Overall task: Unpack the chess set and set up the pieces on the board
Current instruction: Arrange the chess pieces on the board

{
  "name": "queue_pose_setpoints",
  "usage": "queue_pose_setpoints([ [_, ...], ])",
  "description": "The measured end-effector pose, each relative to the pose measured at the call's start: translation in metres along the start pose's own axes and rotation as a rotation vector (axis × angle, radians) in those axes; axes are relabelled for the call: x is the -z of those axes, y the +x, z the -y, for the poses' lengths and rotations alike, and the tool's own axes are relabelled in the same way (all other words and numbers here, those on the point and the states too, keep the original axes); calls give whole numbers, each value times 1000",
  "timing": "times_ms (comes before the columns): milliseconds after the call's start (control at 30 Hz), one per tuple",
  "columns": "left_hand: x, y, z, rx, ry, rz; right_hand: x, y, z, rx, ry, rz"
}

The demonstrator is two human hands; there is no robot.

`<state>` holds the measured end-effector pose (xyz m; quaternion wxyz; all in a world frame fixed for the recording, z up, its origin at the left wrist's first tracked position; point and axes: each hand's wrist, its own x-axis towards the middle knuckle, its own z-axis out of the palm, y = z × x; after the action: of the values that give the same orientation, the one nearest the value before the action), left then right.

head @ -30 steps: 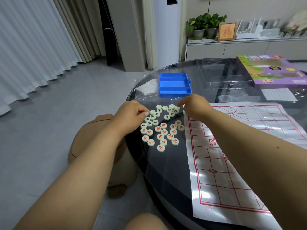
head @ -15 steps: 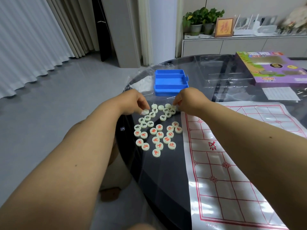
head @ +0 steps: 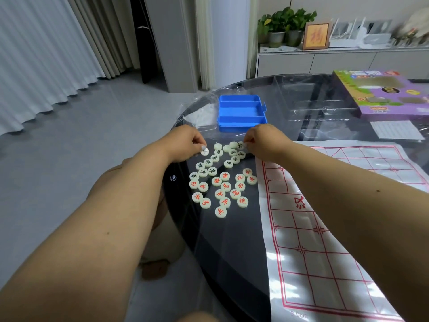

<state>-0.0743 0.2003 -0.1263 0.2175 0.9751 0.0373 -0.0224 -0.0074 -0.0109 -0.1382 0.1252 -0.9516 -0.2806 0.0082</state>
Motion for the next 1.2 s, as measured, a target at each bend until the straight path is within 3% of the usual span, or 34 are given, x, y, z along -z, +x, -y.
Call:
queue_pose_setpoints([
  [200, -3, 3, -2, -10, 19, -99, 1, 4, 1, -57, 19, -15],
  [400, -7, 12, -18, -66, -19, -8, 0, 4, 1, 7, 67, -94],
  [567, -9, 16, -21, -82, -13, 50, 3, 1, 4, 79, 155, -9],
  [833, -7, 20, -19, -77, 28, 18, 5, 8, 4, 63, 42, 50],
  [1200, -6, 24, -23, 101, 131, 43, 5, 7, 10, 72, -24, 100],
])
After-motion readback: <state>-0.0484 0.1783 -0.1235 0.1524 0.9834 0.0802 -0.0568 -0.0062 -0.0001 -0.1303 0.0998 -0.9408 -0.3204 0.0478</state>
